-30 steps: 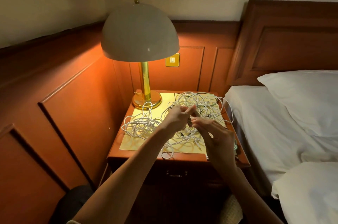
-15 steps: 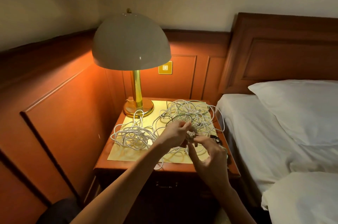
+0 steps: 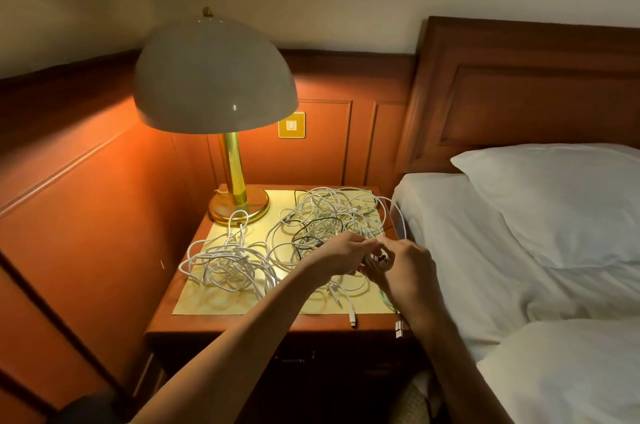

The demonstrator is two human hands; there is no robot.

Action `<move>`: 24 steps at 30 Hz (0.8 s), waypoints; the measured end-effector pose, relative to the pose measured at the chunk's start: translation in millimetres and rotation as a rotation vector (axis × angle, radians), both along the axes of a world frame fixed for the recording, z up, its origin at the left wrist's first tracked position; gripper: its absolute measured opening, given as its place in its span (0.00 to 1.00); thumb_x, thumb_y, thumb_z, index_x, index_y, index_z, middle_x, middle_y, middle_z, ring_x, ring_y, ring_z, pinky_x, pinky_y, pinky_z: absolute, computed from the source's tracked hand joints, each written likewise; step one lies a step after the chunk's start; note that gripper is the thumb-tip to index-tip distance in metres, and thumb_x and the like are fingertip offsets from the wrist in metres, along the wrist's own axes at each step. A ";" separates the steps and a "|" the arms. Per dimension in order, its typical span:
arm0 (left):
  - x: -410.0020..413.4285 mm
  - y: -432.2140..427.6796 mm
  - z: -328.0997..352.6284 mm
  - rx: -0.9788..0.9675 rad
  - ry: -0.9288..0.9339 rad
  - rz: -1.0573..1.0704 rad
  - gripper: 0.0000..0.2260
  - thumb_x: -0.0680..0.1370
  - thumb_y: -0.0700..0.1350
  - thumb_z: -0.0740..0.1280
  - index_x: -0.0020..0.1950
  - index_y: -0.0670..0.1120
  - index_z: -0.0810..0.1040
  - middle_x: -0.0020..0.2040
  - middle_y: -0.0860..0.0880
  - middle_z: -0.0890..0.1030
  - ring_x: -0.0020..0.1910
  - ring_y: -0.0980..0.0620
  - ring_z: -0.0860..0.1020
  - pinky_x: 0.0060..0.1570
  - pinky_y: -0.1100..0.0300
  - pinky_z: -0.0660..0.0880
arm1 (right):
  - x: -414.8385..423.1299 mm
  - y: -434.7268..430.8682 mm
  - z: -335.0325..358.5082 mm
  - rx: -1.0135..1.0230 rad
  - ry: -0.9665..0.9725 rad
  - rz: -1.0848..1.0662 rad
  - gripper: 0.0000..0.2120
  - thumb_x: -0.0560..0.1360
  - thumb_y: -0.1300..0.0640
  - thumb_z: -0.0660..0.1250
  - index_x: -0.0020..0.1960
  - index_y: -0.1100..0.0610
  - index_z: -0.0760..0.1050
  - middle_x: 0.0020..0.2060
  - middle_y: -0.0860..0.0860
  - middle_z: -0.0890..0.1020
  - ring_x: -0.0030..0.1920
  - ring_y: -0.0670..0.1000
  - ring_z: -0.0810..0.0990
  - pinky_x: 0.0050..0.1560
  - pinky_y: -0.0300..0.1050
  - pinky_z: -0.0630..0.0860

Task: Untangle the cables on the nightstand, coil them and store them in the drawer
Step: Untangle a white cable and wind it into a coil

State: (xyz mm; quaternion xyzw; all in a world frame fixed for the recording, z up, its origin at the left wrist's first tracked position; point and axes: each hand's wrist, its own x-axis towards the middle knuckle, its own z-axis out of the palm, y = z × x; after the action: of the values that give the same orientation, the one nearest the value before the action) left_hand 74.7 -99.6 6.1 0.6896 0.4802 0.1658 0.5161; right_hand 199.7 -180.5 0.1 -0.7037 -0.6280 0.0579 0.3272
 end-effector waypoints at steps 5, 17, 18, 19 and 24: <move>26.6 23.3 -6.7 -0.012 0.061 -0.084 0.21 0.85 0.53 0.56 0.55 0.38 0.81 0.52 0.43 0.85 0.38 0.52 0.82 0.38 0.60 0.76 | 40.5 9.0 3.0 -0.068 0.064 -0.075 0.17 0.71 0.60 0.76 0.60 0.57 0.83 0.47 0.52 0.87 0.40 0.46 0.82 0.38 0.29 0.72; 126.5 123.8 -62.0 0.688 0.718 -0.343 0.05 0.80 0.44 0.66 0.53 0.44 0.80 0.48 0.47 0.82 0.40 0.50 0.80 0.39 0.57 0.80 | 112.7 62.7 -30.4 -0.246 0.218 -0.214 0.22 0.68 0.52 0.81 0.59 0.59 0.83 0.51 0.54 0.86 0.42 0.48 0.77 0.49 0.46 0.79; 129.3 128.8 -63.8 0.710 0.713 -0.335 0.05 0.81 0.43 0.66 0.53 0.44 0.80 0.48 0.47 0.83 0.41 0.50 0.81 0.40 0.57 0.80 | 115.5 66.7 -33.3 -0.256 0.219 -0.213 0.21 0.68 0.53 0.80 0.58 0.59 0.83 0.50 0.55 0.86 0.42 0.48 0.78 0.50 0.46 0.79; 129.8 135.1 -63.9 0.728 0.698 -0.318 0.06 0.81 0.43 0.65 0.52 0.43 0.81 0.46 0.47 0.82 0.39 0.50 0.80 0.38 0.59 0.79 | 117.6 71.5 -36.4 -0.264 0.217 -0.212 0.21 0.68 0.53 0.80 0.58 0.60 0.83 0.50 0.55 0.86 0.42 0.49 0.79 0.50 0.47 0.80; 102.8 172.8 -58.0 0.784 0.631 -0.170 0.08 0.82 0.43 0.64 0.50 0.43 0.82 0.39 0.49 0.81 0.35 0.54 0.79 0.33 0.63 0.77 | 121.0 108.0 -50.1 -0.314 0.181 -0.185 0.26 0.66 0.51 0.81 0.60 0.59 0.80 0.54 0.55 0.85 0.55 0.56 0.82 0.56 0.50 0.79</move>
State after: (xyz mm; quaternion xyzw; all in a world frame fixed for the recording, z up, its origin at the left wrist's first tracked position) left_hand 177.5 73.1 -51.8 0.8846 0.4564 0.0746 0.0601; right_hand 320.8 -72.5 -50.0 -0.7928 -0.5118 0.1878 0.2725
